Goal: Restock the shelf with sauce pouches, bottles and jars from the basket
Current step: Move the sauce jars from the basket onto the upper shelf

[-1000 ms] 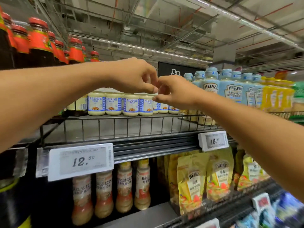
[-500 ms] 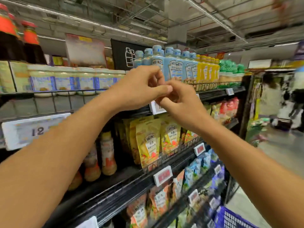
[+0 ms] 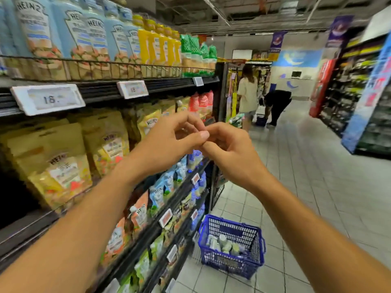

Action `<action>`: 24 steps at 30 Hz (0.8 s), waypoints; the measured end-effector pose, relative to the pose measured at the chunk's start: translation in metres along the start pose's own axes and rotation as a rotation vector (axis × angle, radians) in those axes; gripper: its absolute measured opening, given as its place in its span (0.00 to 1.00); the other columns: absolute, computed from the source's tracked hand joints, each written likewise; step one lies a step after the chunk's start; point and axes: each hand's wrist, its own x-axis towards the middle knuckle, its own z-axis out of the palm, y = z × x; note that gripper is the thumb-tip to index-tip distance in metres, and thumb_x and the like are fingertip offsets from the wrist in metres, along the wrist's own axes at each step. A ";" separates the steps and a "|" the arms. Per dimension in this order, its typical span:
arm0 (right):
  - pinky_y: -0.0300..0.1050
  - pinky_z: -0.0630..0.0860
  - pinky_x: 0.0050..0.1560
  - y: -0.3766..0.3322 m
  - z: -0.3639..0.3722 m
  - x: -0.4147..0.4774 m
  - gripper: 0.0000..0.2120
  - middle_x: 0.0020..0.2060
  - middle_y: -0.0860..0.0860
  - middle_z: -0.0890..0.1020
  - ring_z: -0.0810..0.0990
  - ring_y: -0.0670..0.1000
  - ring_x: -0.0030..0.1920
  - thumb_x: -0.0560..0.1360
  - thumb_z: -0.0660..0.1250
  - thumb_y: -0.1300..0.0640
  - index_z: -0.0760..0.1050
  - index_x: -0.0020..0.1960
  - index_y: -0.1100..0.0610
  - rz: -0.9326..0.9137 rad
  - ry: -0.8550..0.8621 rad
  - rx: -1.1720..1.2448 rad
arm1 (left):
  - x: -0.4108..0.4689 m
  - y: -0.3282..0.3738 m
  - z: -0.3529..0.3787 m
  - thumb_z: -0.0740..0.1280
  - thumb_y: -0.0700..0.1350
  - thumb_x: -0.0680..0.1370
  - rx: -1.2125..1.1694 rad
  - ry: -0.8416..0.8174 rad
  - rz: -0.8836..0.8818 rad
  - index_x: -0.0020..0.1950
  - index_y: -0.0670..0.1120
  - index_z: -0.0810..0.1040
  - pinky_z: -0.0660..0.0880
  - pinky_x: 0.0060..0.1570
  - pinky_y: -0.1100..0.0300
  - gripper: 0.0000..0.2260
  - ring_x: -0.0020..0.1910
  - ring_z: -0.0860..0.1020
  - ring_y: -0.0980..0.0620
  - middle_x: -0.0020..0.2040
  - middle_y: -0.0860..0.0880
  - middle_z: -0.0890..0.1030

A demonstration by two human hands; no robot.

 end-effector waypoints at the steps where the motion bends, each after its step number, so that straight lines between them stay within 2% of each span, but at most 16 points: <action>1: 0.60 0.80 0.47 0.009 -0.010 -0.005 0.05 0.42 0.50 0.85 0.85 0.52 0.44 0.77 0.67 0.60 0.80 0.51 0.53 0.019 0.010 -0.011 | 0.006 -0.005 0.015 0.71 0.52 0.75 -0.028 -0.012 0.000 0.45 0.58 0.80 0.80 0.42 0.59 0.01 0.41 0.83 0.53 0.42 0.53 0.83; 4: 0.57 0.82 0.47 0.036 -0.039 -0.019 0.04 0.42 0.51 0.86 0.85 0.53 0.44 0.78 0.69 0.60 0.81 0.51 0.54 0.079 0.046 -0.010 | 0.020 -0.020 0.059 0.71 0.52 0.75 -0.151 -0.032 -0.014 0.47 0.55 0.81 0.80 0.41 0.59 0.03 0.41 0.83 0.52 0.42 0.50 0.83; 6: 0.49 0.82 0.44 0.054 -0.057 -0.028 0.05 0.41 0.50 0.86 0.85 0.50 0.42 0.77 0.69 0.62 0.81 0.51 0.56 0.127 0.066 0.006 | 0.029 -0.030 0.089 0.71 0.50 0.75 -0.224 -0.055 -0.023 0.46 0.56 0.81 0.79 0.41 0.61 0.01 0.39 0.82 0.55 0.41 0.51 0.83; 9: 0.37 0.76 0.40 0.078 -0.080 -0.043 0.04 0.37 0.46 0.85 0.82 0.43 0.38 0.77 0.69 0.64 0.81 0.51 0.58 0.211 0.085 0.030 | 0.039 -0.043 0.129 0.70 0.45 0.77 -0.309 -0.077 -0.045 0.47 0.53 0.80 0.78 0.40 0.62 0.02 0.37 0.82 0.56 0.40 0.53 0.82; 12: 0.39 0.76 0.40 0.099 -0.099 -0.055 0.06 0.38 0.48 0.84 0.81 0.43 0.38 0.77 0.69 0.65 0.81 0.50 0.56 0.272 0.115 0.012 | 0.047 -0.054 0.164 0.69 0.38 0.79 -0.364 -0.097 -0.074 0.48 0.47 0.79 0.77 0.38 0.65 0.04 0.36 0.81 0.58 0.37 0.54 0.82; 16: 0.50 0.79 0.43 0.126 -0.116 -0.066 0.04 0.42 0.53 0.85 0.82 0.52 0.41 0.77 0.69 0.63 0.81 0.52 0.58 0.340 0.153 -0.009 | 0.056 -0.070 0.199 0.69 0.38 0.78 -0.440 -0.120 -0.120 0.48 0.47 0.79 0.78 0.40 0.61 0.04 0.37 0.81 0.56 0.37 0.52 0.82; 20: 0.43 0.79 0.40 0.156 -0.125 -0.072 0.06 0.40 0.53 0.85 0.82 0.47 0.39 0.77 0.70 0.62 0.80 0.48 0.52 0.374 0.178 0.018 | 0.067 -0.095 0.223 0.69 0.43 0.77 -0.468 -0.149 -0.176 0.50 0.48 0.80 0.79 0.41 0.60 0.03 0.39 0.82 0.54 0.39 0.51 0.83; 24: 0.38 0.77 0.39 0.196 -0.131 -0.072 0.04 0.38 0.52 0.85 0.81 0.45 0.37 0.77 0.70 0.61 0.80 0.48 0.53 0.446 0.211 0.047 | 0.082 -0.126 0.246 0.70 0.43 0.77 -0.510 -0.166 -0.249 0.50 0.47 0.80 0.80 0.41 0.60 0.03 0.39 0.82 0.54 0.38 0.50 0.83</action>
